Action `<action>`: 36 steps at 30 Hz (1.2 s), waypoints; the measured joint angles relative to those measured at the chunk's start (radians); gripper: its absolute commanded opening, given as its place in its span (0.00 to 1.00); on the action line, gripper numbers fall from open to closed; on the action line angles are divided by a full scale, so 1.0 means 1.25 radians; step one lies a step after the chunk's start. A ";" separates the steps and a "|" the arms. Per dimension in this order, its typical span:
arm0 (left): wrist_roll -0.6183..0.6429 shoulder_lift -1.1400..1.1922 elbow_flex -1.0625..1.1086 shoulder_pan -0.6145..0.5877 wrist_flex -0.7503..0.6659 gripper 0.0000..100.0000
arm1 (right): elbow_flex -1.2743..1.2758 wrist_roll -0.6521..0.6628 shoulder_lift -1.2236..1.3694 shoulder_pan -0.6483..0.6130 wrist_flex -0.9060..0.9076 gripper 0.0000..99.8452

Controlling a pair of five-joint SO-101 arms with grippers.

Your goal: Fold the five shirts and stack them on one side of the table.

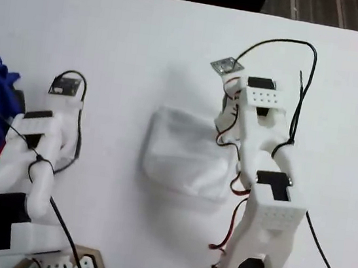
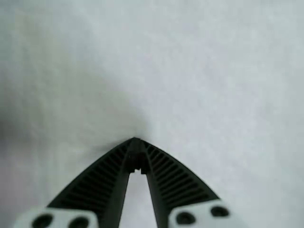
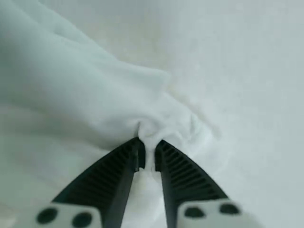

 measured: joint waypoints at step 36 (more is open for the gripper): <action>0.000 0.000 0.000 0.000 0.000 0.03 | -0.396 0.093 0.166 -0.001 0.153 0.11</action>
